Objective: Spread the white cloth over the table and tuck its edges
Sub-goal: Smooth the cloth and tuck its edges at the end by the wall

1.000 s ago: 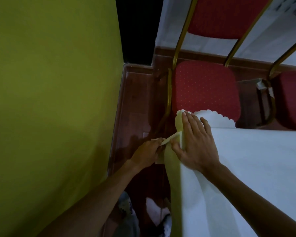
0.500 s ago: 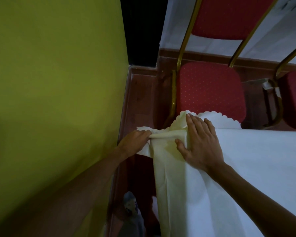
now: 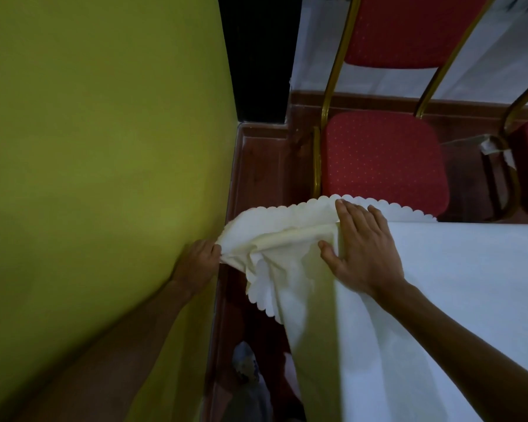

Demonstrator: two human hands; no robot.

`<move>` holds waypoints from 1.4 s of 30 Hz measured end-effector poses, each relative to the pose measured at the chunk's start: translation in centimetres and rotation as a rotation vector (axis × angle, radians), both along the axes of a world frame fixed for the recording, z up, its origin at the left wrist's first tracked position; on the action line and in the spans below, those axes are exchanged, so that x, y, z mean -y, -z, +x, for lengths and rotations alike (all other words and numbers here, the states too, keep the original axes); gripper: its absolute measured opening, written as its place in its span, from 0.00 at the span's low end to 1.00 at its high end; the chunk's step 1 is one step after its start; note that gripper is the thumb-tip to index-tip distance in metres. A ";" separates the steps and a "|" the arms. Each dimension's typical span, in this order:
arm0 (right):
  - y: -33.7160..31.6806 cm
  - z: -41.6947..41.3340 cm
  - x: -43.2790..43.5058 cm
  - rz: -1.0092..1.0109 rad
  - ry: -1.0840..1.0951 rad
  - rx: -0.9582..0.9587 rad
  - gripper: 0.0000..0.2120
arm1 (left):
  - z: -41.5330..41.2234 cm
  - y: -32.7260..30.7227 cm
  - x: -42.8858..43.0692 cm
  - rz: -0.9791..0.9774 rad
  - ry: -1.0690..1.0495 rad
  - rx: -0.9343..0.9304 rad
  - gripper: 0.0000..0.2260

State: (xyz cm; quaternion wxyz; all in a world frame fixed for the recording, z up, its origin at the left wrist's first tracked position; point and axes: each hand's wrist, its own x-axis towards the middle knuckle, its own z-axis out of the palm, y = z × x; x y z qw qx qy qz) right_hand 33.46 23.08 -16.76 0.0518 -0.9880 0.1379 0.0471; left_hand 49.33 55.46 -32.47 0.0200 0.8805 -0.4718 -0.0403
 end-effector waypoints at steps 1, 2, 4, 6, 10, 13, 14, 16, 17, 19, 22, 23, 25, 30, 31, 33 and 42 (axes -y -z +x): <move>0.0 0.0 0.0 -0.001 0.000 -0.003 0.39 | -0.3 -0.5 0.0 0.045 -0.008 -0.027 0.09; 0.0 -0.1 -0.1 -0.002 0.001 -0.006 0.39 | -0.6 -0.9 0.4 0.067 -0.042 -0.064 0.08; 0.0 -0.1 -0.2 -0.007 0.000 -0.006 0.39 | -1.4 -1.3 1.5 0.070 -0.115 -0.267 0.05; -0.1 -0.1 -0.2 -0.011 -0.001 -0.001 0.38 | -2.3 -1.7 3.5 -0.021 -0.114 -0.501 0.16; -0.1 -0.1 -0.4 -0.012 0.006 0.014 0.36 | -5.5 -5.9 9.8 -0.177 -0.062 -0.686 0.30; 0.0 -0.2 -0.4 -0.008 0.008 0.011 0.37 | -7.7 -8.0 14.3 -0.298 -0.044 -0.736 0.27; 0.0 -0.2 -0.3 -0.004 0.009 0.009 0.37 | -8.2 -8.1 15.4 -0.335 -0.070 -0.785 0.24; 0.0 -0.2 -0.4 -0.001 0.010 0.005 0.38 | -9.2 -7.5 17.1 -0.466 -0.171 -0.841 0.17; 0.0 -0.2 -0.4 -0.001 0.011 0.007 0.38 | -9.6 -6.8 17.5 -0.525 -0.233 -0.860 0.14; 0.0 -0.2 -0.4 0.002 0.014 0.019 0.37 | -10.4 -4.9 17.5 -0.561 -0.338 -0.889 0.10; 0.1 -0.3 -0.3 -0.003 0.010 0.027 0.36 | -11.7 -1.6 15.9 -0.390 -0.437 -0.796 0.09; 0.2 -0.3 -0.2 -0.006 0.008 0.028 0.36 | -12.2 -0.3 14.8 -0.286 -0.444 -0.744 0.09; 0.2 -0.3 -0.2 -0.003 0.005 0.027 0.37 | -12.6 1.6 11.9 -0.159 -0.429 -0.655 0.09; 0.2 -0.3 -0.2 0.002 0.001 0.019 0.37 | -9.9 2.4 5.0 -0.277 -0.303 -0.365 0.13; 0.1 -0.3 -0.2 0.005 0.000 0.014 0.37 | -8.8 2.2 4.2 -0.273 -0.304 -0.301 0.14; -0.1 -0.3 -0.3 0.012 0.001 0.010 0.37 | -6.4 1.3 3.2 -0.277 -0.313 -0.196 0.11; -0.4 -0.2 -0.4 0.046 0.024 0.011 0.38 | -0.8 -3.0 3.1 -0.042 -0.495 0.086 0.13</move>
